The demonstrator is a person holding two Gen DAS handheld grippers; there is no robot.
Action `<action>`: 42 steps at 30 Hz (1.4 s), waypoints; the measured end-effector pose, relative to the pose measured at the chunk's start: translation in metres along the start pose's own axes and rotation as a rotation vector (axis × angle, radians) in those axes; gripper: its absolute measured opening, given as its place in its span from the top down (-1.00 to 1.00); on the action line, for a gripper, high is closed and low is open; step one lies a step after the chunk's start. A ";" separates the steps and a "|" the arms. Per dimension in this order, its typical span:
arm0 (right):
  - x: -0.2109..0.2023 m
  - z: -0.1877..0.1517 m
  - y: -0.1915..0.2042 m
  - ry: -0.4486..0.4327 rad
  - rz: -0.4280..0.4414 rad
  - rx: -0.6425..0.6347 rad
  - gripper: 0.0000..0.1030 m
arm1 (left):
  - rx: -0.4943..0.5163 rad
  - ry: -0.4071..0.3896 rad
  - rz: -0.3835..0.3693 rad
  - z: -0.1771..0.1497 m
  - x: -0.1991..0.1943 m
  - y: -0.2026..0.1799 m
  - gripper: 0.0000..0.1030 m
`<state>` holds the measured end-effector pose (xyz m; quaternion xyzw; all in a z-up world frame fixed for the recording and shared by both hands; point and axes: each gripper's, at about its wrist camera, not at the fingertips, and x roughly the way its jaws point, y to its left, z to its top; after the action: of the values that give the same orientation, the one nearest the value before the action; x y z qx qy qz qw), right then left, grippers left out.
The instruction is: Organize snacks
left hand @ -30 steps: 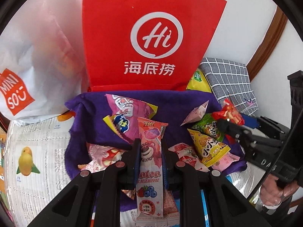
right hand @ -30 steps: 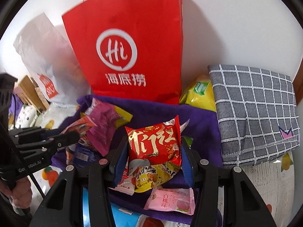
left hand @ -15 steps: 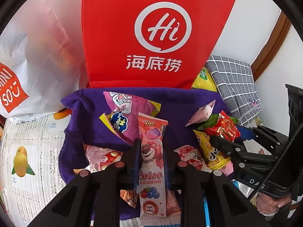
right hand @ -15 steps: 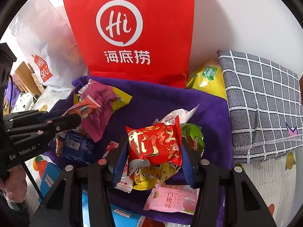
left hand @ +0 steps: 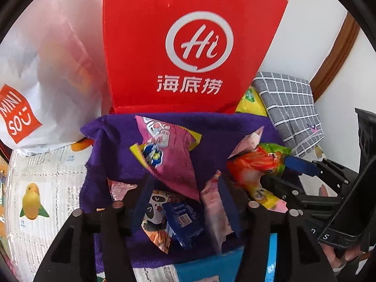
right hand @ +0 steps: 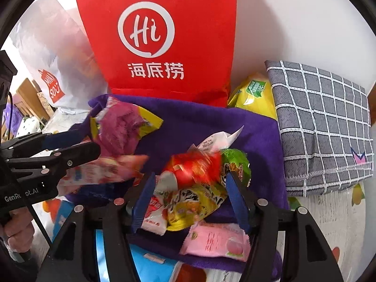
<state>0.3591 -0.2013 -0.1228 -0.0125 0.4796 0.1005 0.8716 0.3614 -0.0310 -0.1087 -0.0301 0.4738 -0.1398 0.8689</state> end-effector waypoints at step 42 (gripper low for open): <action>-0.265 -0.208 0.070 -0.275 -0.165 0.133 -0.88 | 0.022 -0.318 0.142 -0.196 -0.250 -0.062 -0.82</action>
<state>0.0355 -0.2009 -0.0076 0.0198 0.3588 -0.0025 0.9332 0.0565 -0.0072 -0.0010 -0.0087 0.3298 -0.0770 0.9409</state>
